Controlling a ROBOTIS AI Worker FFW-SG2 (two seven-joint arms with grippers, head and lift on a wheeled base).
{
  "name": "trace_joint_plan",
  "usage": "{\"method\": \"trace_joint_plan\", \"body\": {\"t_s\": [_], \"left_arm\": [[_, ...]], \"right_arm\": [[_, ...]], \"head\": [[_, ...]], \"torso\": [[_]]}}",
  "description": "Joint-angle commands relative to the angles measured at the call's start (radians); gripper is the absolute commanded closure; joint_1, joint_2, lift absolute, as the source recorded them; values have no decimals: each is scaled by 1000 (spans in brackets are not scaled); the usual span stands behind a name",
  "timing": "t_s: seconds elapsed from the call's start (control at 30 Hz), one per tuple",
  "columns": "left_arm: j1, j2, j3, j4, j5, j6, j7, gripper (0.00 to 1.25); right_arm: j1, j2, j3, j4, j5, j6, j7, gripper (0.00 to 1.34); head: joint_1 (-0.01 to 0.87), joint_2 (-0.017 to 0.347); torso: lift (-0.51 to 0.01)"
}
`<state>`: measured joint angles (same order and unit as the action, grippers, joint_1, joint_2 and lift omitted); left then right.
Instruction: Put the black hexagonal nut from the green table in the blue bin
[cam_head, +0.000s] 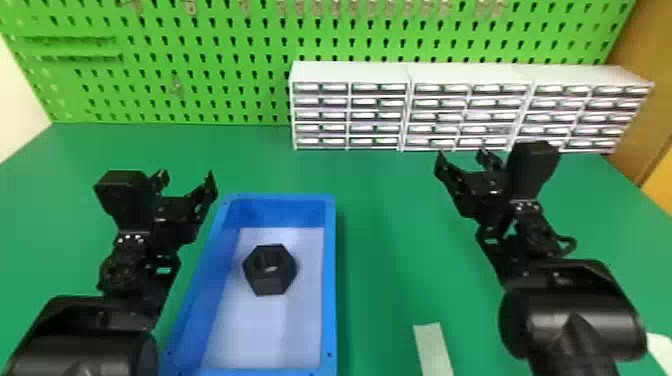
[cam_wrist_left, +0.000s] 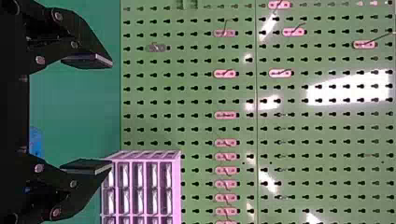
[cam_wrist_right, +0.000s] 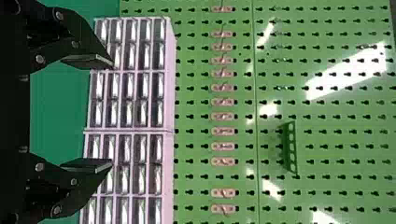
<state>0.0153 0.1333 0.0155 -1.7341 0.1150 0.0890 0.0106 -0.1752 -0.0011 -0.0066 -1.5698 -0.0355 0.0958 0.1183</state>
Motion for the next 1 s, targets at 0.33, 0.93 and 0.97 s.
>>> {"method": "trace_joint_plan", "body": {"t_s": [0.33,0.93,0.97], "left_arm": [[-14,-1,-12,11,3,0,0,486],[-29,-1,-17,11,-5,-2,0,486],[-29,-1,-15,11,-5,-2,0,486]], "right_arm": [[40,2,-19,60,-43,-151,-32,512],[59,1,-24,77,-64,-151,-39,512],[59,0,-23,77,-66,-151,-39,512]], "head": [[686,52],[686,52],[686,52]], "torso": [[-97],[-97],[-97]]}}
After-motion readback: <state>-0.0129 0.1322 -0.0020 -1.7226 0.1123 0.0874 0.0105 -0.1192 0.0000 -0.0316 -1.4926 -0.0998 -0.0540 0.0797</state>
